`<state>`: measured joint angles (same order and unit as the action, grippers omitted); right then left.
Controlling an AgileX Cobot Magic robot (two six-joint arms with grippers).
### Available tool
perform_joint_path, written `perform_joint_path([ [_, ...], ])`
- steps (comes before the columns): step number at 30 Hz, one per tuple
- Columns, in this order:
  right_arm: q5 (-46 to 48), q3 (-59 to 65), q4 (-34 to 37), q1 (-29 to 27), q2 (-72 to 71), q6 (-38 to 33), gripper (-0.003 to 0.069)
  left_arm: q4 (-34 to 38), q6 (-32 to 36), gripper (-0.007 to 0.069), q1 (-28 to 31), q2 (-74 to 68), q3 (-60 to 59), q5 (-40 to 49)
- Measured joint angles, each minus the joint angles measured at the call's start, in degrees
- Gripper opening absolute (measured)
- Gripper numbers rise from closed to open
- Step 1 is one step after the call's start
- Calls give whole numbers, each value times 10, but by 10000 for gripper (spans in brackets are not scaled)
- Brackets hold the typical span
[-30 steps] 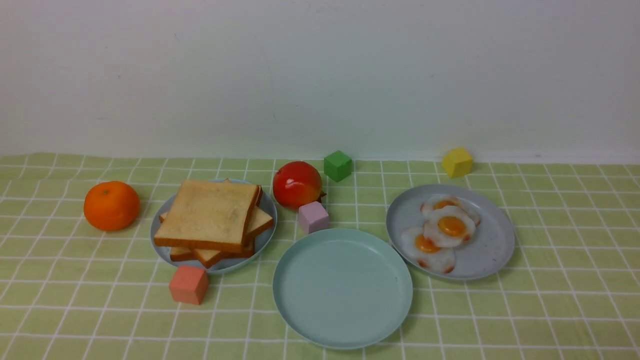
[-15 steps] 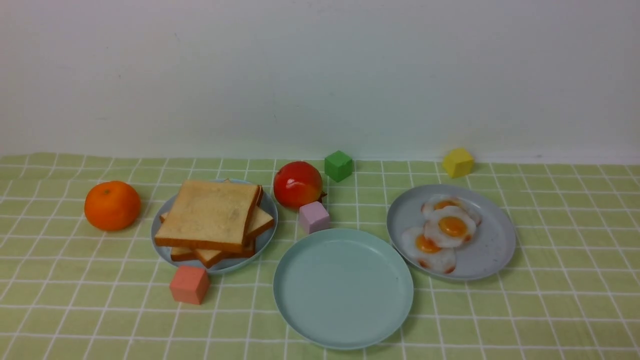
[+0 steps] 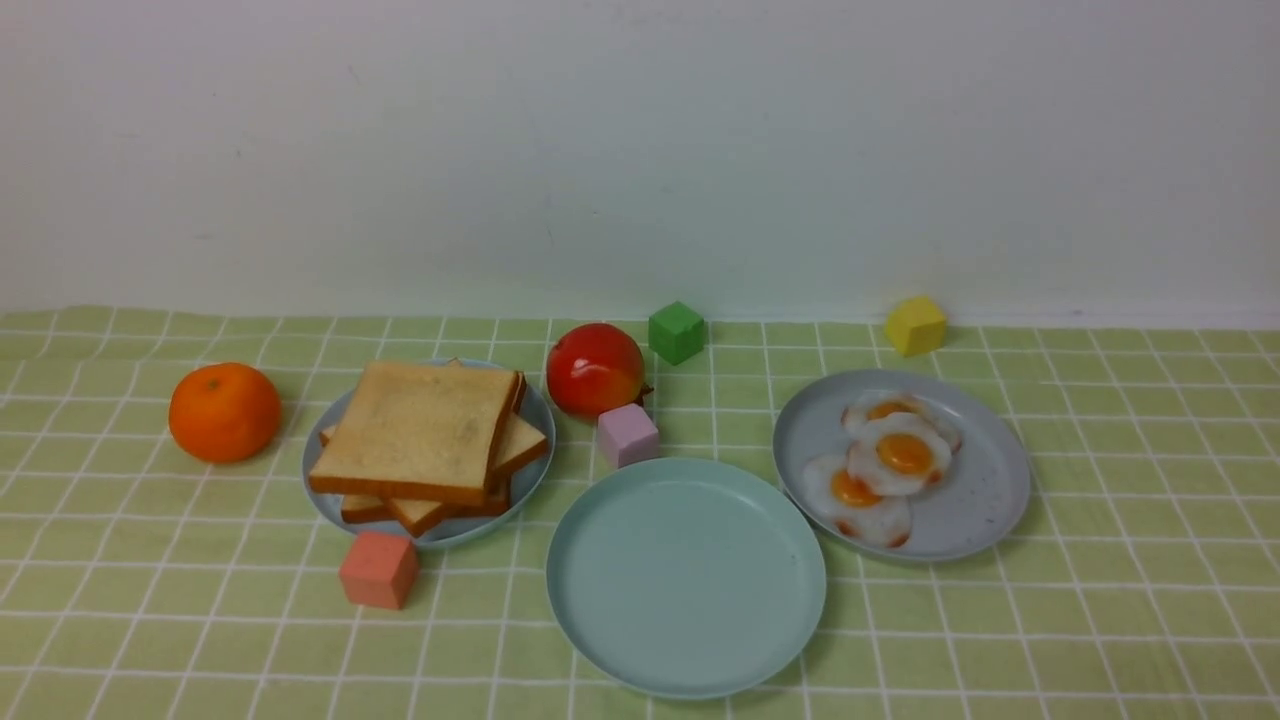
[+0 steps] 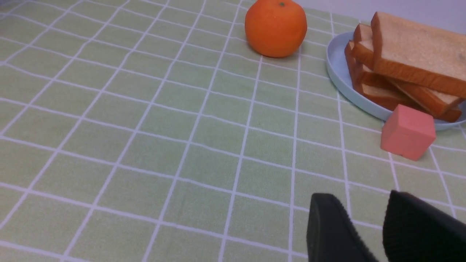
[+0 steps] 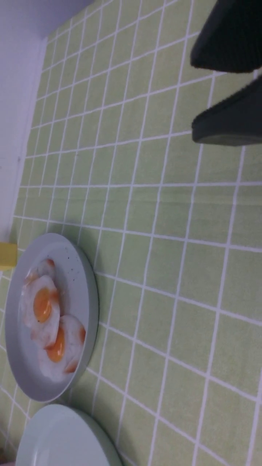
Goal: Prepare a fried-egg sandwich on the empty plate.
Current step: Use the left arm to grab a slice of bread
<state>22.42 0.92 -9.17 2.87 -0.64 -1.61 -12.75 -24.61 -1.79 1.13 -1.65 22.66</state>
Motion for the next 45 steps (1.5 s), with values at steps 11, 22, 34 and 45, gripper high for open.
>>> perform_joint_path([
  [11,-57,6,-4,0,0,0,241,2,0,238,0,0,0,-112],
  [22,-231,6,-7,0,0,0,241,10,0,238,0,0,0,-261],
  [34,-433,6,37,0,0,142,241,66,-121,238,0,0,-1,-470],
  [45,-366,-344,201,0,191,201,241,85,-187,238,0,-171,347,-296],
])
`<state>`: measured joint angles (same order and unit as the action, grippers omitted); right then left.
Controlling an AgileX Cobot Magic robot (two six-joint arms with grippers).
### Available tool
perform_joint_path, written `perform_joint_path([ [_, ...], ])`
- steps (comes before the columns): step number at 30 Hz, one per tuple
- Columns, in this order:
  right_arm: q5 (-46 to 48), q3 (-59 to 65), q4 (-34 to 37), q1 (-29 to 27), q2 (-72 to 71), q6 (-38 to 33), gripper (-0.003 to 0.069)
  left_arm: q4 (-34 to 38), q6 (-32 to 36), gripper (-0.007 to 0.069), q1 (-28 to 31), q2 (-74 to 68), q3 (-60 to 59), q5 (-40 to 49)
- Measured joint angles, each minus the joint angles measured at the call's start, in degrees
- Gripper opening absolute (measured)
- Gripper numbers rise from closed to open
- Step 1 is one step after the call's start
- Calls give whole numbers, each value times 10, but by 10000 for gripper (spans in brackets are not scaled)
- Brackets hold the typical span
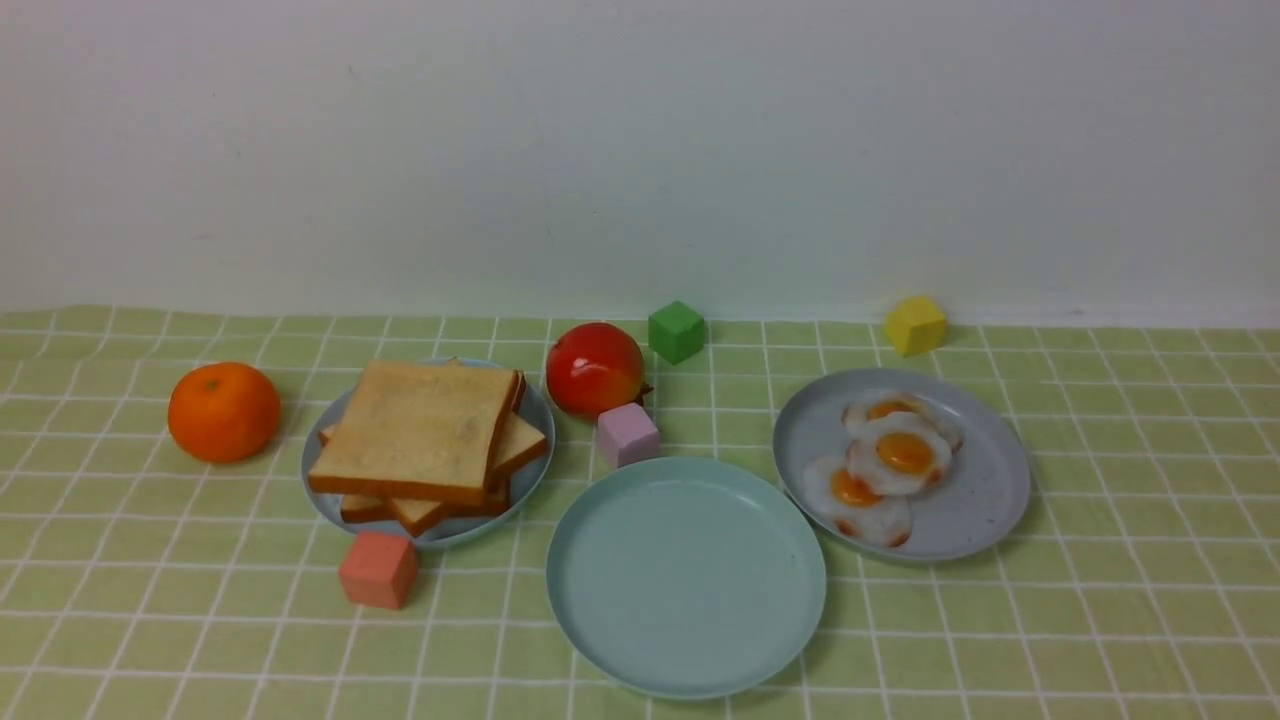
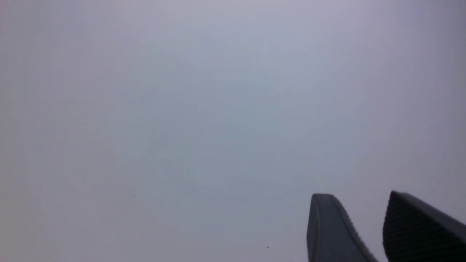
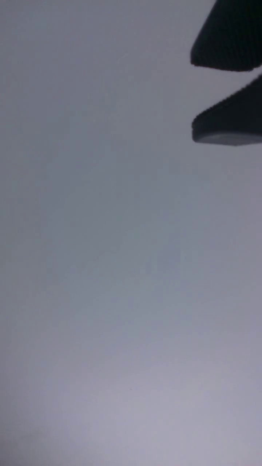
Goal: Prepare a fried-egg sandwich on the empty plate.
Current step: Use the left arm to grab a slice of bread
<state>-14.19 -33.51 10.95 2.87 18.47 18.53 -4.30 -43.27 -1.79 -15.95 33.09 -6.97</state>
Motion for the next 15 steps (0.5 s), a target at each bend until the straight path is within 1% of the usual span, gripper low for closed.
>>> perform_joint_path([
  [1,31,-34,-4,0,21,-3,241,0,-7,238,0,-22,33,31],
  [2,81,-88,-23,0,60,-5,241,1,-20,238,0,-56,77,109],
  [3,116,-108,-28,0,76,-7,241,2,-28,238,0,-72,101,142],
  [4,158,-137,-42,0,109,-7,241,3,-39,238,0,-107,130,205],
  [7,252,-185,-72,0,176,-8,241,3,-46,238,0,-179,160,308],
  [9,308,-195,-103,0,217,-8,241,-13,-41,238,0,-234,164,359],
  [11,343,-196,-119,0,253,-8,241,-21,-36,238,0,-271,164,386],
  [13,378,-196,-120,0,279,-5,241,-18,-33,238,0,-317,164,413],
  [15,424,-196,-99,0,311,-5,241,-1,-26,238,0,-366,164,430],
])
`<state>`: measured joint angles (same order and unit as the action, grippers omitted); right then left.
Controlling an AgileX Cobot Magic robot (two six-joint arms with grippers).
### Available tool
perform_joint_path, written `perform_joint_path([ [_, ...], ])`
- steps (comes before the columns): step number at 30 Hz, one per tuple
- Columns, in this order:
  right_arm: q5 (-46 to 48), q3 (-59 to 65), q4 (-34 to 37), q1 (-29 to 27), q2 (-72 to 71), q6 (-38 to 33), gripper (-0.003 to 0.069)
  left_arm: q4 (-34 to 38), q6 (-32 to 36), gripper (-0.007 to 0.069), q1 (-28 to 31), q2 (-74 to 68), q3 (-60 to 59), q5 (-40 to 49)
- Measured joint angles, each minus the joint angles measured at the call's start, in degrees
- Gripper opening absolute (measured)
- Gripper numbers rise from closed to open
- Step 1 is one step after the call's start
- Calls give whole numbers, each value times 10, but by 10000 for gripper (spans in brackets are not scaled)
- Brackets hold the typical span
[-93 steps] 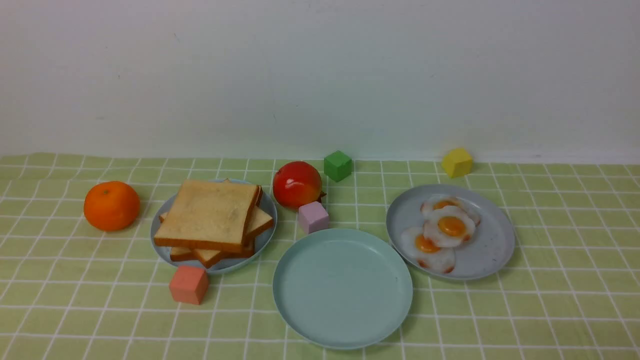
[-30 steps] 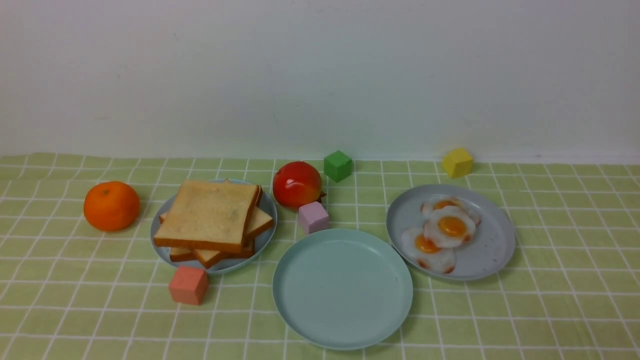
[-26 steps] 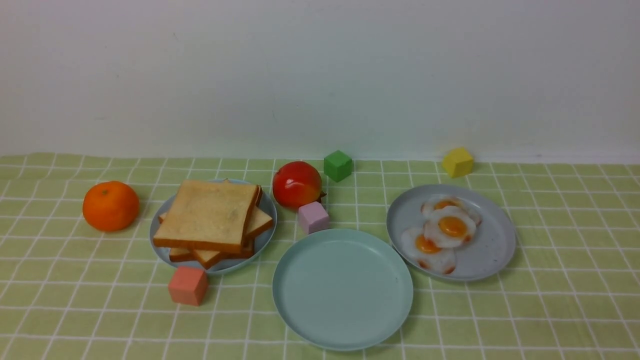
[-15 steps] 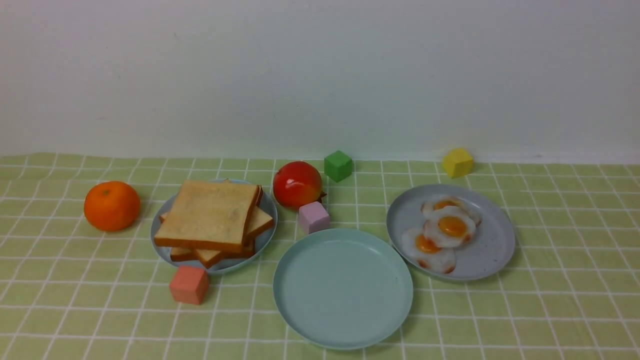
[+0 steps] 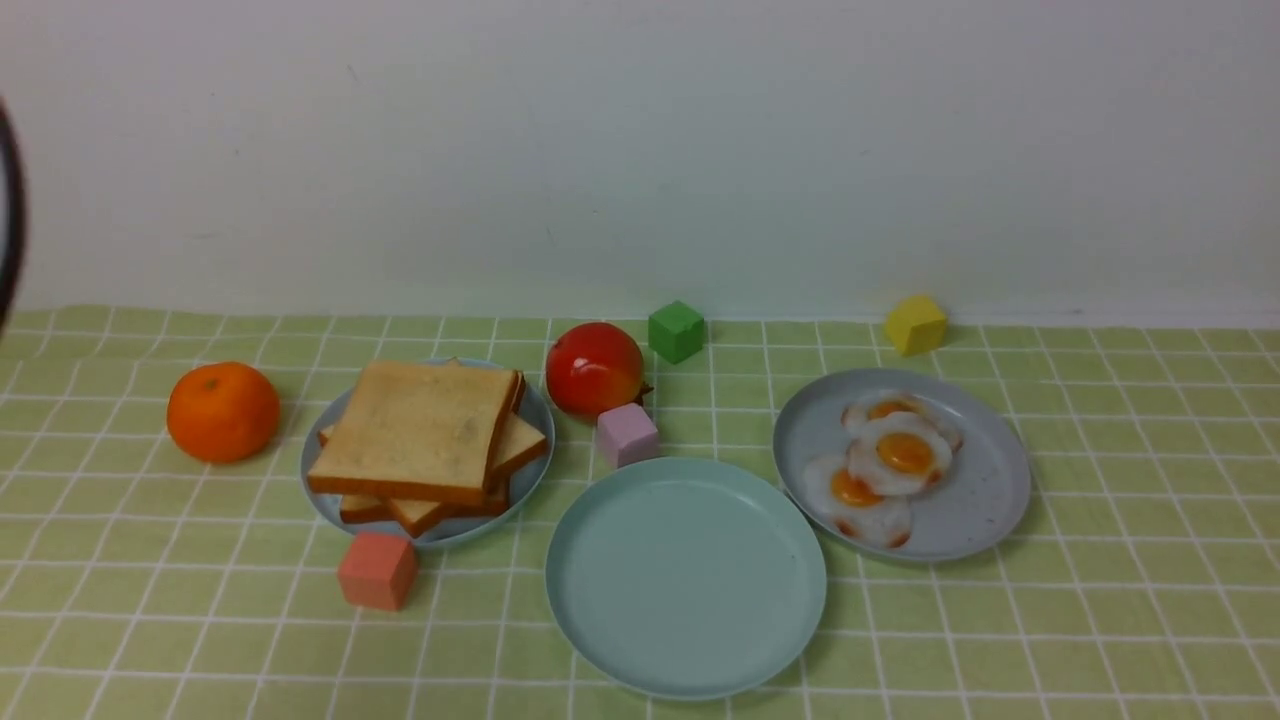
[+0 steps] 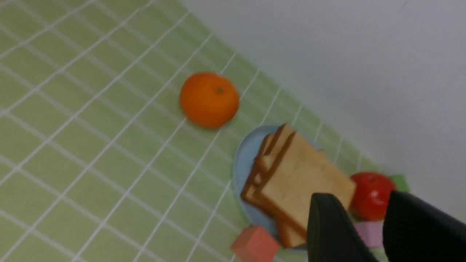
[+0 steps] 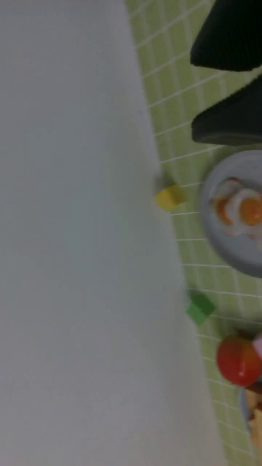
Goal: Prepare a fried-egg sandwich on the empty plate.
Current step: Use the left arm to grab a slice of bread
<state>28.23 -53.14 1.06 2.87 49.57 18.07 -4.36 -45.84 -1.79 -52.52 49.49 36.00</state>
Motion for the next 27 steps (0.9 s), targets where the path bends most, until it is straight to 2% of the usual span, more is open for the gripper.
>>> perform_joint_path([
  [1,4,0,3,0,0,0,241,3,2,238,0,-5,0,2],
  [4,59,0,50,0,34,-5,241,70,67,238,0,-78,1,12],
  [5,75,0,73,1,43,-19,241,114,103,238,0,-107,2,14],
  [6,77,0,73,1,44,-21,241,120,116,238,0,-112,2,14],
  [7,91,0,100,12,54,-54,241,172,169,238,0,-146,6,19],
  [8,92,0,100,13,54,-58,241,179,176,238,0,-146,7,20],
  [9,97,0,122,31,59,-94,241,234,228,238,0,-177,16,23],
  [10,98,0,123,31,60,-98,241,240,241,238,0,-180,18,23],
  [12,104,-1,144,60,64,-148,243,299,307,238,0,-219,30,24],
  [16,106,-1,149,87,65,-173,253,345,371,238,5,-263,33,29],
  [20,106,-1,151,115,65,-212,276,451,471,238,64,-327,33,58],
  [21,106,-1,151,117,65,-215,276,457,471,238,68,-329,33,59],
  [22,106,-1,160,128,65,-239,283,511,517,238,100,-347,33,73],
  [23,106,-1,162,130,65,-245,285,526,529,238,108,-351,33,78],
  [25,111,-1,187,145,65,-279,299,610,608,239,153,-374,35,105],
  [27,125,-1,206,152,65,-300,308,641,642,248,172,-386,36,111],
])
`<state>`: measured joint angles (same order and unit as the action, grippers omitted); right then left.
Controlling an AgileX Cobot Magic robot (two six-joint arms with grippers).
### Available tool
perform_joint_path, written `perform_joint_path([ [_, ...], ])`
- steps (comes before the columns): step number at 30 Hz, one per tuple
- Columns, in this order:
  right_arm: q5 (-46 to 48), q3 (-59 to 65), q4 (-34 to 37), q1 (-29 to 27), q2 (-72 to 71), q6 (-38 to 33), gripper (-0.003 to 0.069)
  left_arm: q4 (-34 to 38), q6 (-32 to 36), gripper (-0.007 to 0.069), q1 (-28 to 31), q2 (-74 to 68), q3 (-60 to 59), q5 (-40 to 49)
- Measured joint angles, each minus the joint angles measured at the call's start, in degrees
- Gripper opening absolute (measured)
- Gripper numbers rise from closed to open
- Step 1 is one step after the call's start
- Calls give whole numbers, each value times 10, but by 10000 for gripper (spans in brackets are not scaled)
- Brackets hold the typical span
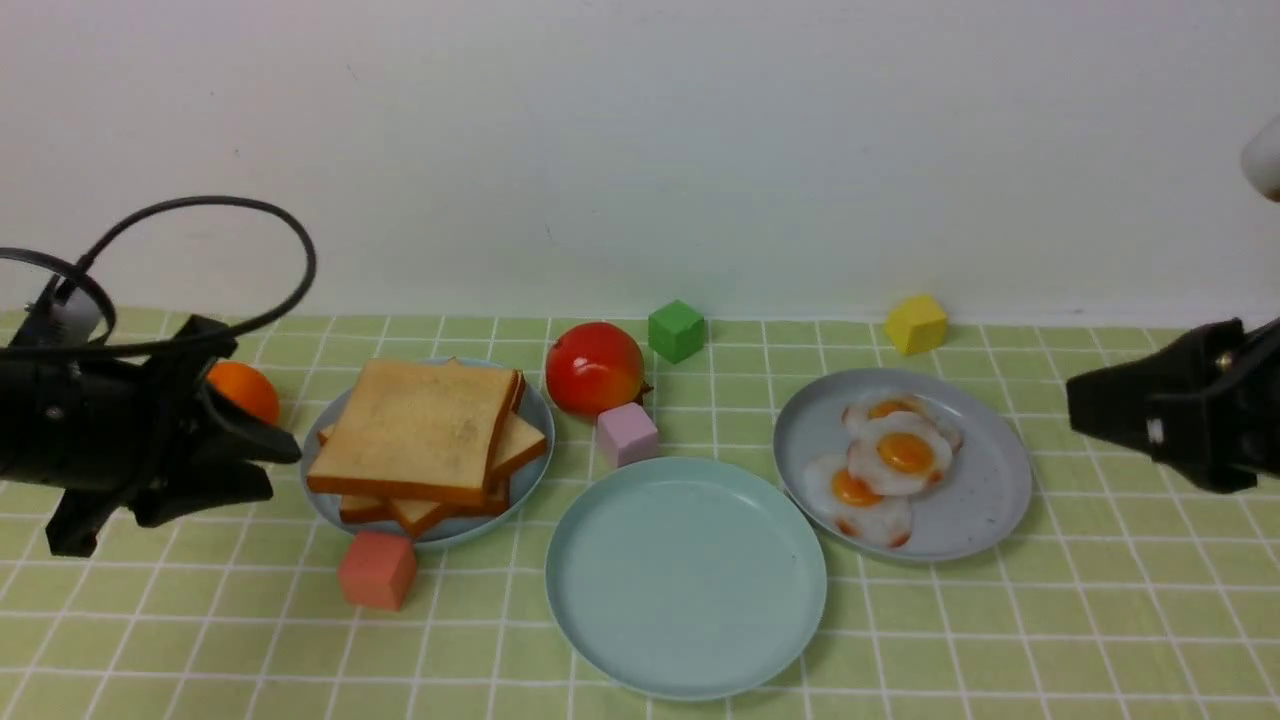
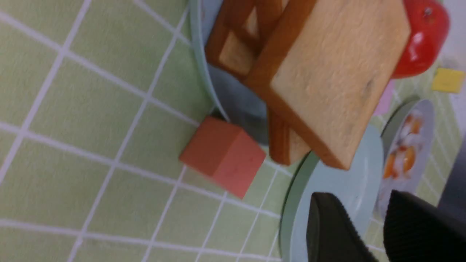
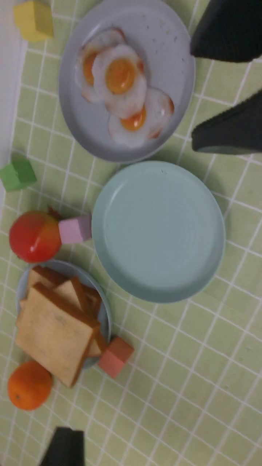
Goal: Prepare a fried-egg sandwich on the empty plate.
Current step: Use the left arm to grab a slice of bread
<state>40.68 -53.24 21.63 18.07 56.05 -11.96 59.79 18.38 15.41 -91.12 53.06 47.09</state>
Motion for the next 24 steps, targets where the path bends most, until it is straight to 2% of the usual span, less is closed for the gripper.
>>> perform_joint_path([
  [11,75,-1,53,2,0,-18,323,69,93,405,8,-76,0,-11],
  [18,84,-1,80,2,0,-19,323,153,179,414,8,-118,0,-17],
  [24,89,-1,90,2,0,-19,323,182,193,414,8,-144,1,-20],
])
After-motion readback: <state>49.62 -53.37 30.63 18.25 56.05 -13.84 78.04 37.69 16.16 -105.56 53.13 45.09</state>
